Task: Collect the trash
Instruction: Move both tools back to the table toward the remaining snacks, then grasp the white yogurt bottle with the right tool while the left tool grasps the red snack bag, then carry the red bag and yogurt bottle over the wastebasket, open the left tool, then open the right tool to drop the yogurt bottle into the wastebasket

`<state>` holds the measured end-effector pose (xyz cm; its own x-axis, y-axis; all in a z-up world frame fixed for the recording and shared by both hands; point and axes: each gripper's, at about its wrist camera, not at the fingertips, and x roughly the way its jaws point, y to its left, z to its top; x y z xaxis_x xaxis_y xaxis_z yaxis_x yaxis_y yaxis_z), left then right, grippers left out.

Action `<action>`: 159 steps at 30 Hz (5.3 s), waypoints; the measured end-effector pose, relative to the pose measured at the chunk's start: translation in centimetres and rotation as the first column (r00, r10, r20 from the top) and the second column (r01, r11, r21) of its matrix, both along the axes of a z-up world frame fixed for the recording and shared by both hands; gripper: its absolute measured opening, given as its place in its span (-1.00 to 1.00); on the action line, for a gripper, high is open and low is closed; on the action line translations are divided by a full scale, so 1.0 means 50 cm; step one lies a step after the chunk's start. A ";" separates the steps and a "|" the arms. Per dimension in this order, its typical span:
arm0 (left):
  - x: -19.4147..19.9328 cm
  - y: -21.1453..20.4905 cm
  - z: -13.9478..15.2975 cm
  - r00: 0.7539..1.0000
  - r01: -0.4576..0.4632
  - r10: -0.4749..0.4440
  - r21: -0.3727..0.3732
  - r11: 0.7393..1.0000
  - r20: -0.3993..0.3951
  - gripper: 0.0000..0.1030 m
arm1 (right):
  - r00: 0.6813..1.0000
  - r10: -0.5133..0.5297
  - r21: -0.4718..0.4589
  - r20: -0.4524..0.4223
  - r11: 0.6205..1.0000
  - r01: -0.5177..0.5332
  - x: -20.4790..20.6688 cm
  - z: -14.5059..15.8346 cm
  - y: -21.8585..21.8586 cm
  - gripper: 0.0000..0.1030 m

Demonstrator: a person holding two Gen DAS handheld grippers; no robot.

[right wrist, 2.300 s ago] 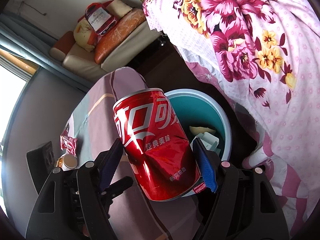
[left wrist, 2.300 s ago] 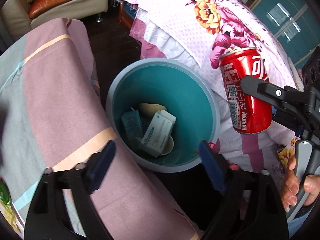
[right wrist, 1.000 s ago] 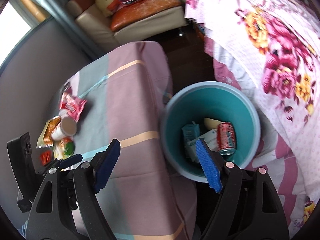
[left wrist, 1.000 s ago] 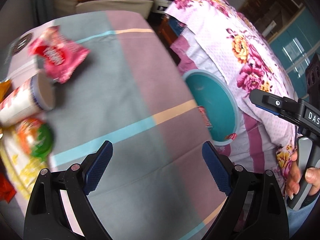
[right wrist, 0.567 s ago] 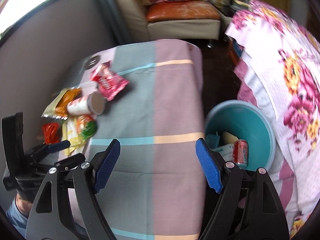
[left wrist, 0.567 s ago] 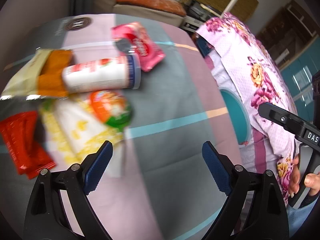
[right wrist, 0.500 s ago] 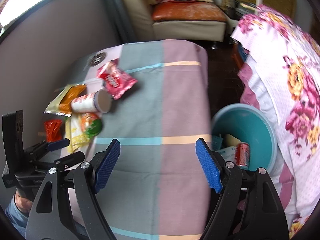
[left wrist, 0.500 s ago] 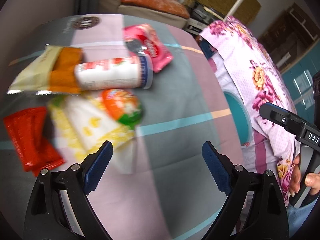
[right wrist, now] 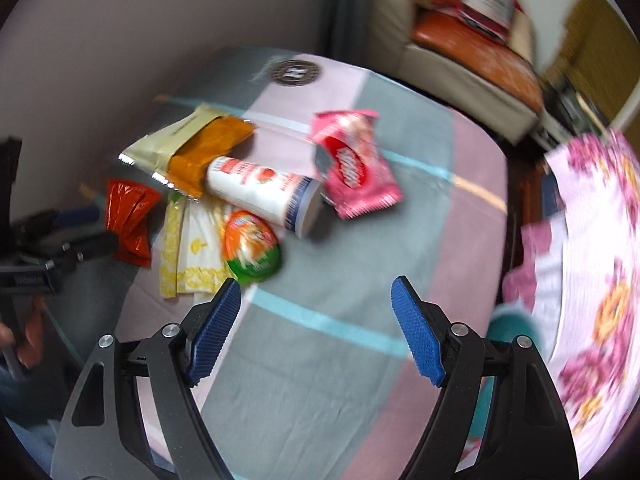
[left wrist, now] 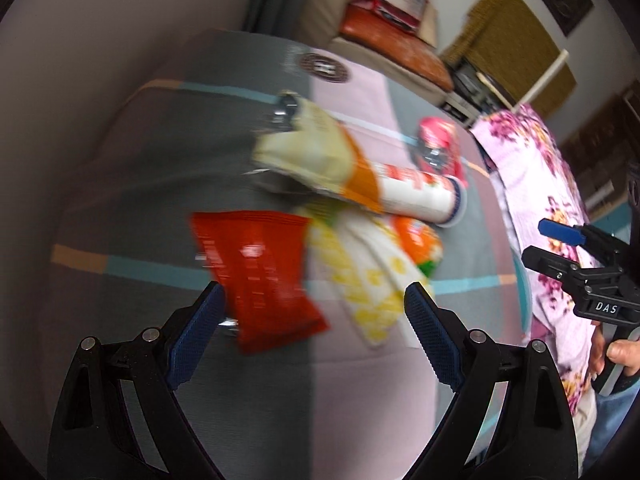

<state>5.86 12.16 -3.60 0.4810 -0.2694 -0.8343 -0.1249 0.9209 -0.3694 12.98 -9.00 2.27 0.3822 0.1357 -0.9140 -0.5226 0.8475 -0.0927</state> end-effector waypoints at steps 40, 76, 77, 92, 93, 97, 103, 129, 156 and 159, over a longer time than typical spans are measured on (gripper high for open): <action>0.019 0.050 -0.078 0.997 0.008 -0.009 -0.014 1.000 -0.075 0.77 | 0.920 0.069 0.050 -0.386 0.997 -0.054 0.080 -0.181 0.107 -0.01; -0.013 -0.181 0.038 0.986 0.164 -0.167 0.093 0.982 0.018 -0.13 | 0.952 -0.159 0.383 -0.262 0.888 0.254 -0.043 -0.069 -0.146 -0.08; -0.008 -0.198 0.042 0.983 0.180 -0.183 0.095 0.979 0.023 -0.13 | 0.951 -0.169 0.394 -0.259 0.881 0.264 -0.045 -0.064 -0.159 -0.08; 0.054 -0.476 0.070 0.903 0.417 -0.429 0.170 0.893 0.037 -0.13 | 0.908 -0.370 0.535 -0.195 0.736 0.415 -0.094 0.004 -0.415 -0.08; 0.058 -0.500 0.070 0.893 0.437 -0.449 0.174 0.882 0.035 -0.13 | 0.899 -0.393 0.547 -0.191 0.718 0.430 -0.100 0.007 -0.442 -0.08; 0.070 -0.564 0.065 0.865 0.488 -0.501 0.182 0.854 0.027 -0.13 | 0.879 -0.440 0.574 -0.185 0.678 0.460 -0.110 0.011 -0.503 -0.08; 0.081 -0.665 0.052 0.819 0.563 -0.574 0.176 0.807 0.013 -0.13 | 0.827 -0.531 0.592 -0.187 0.611 0.526 -0.122 0.006 -0.603 -0.08; 0.143 -0.877 -0.029 0.718 0.692 -0.693 0.167 0.702 -0.065 0.07 | 0.688 -0.673 0.549 -0.271 0.479 0.685 -0.135 -0.080 -0.793 -0.07; 0.154 -0.782 -0.046 0.788 0.614 -0.610 0.159 0.773 -0.082 0.76 | 0.653 -0.691 0.458 -0.311 0.493 0.740 -0.091 -0.120 -0.779 -0.03; 0.152 -0.769 -0.049 0.795 0.606 -0.600 0.141 0.783 -0.086 0.76 | 0.654 -0.691 0.450 -0.308 0.499 0.740 -0.088 -0.118 -0.767 0.24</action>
<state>13.45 -26.32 -6.05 0.2336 -0.3622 -0.9023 0.4647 0.8567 -0.2236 8.60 -47.35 -3.64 0.4942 0.2807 -0.8228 0.3004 0.8330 0.4646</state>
